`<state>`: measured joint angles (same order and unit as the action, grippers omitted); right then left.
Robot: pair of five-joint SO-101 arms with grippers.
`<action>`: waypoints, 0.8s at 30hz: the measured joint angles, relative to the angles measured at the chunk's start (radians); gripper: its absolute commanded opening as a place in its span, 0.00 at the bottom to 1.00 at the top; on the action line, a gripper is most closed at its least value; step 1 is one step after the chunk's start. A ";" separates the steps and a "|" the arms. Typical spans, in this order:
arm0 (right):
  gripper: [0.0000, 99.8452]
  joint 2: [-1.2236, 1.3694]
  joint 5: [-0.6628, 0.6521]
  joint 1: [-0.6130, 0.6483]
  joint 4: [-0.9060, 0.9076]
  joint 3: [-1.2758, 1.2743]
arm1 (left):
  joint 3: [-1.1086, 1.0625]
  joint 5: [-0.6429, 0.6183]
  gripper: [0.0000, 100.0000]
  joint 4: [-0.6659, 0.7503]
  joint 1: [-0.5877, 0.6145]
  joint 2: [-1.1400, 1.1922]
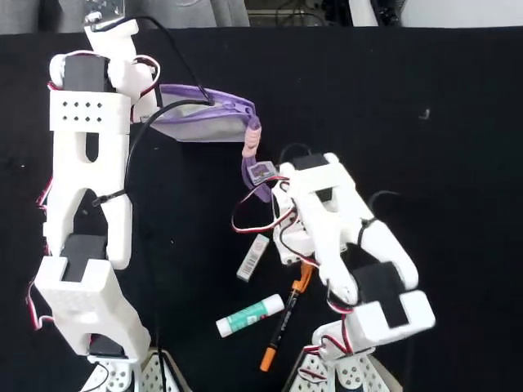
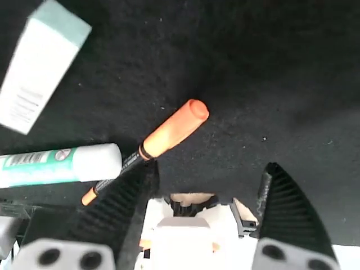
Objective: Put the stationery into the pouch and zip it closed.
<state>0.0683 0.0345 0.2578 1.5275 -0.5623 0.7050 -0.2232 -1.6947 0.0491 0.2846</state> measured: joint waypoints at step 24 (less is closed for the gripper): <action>0.26 0.094 0.005 0.078 -0.249 -0.023 | 0.068 -0.025 0.03 0.023 0.077 0.032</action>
<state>0.1619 0.0391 0.3360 1.2789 -0.5854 0.7725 -0.2478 -1.6717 0.1258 0.3168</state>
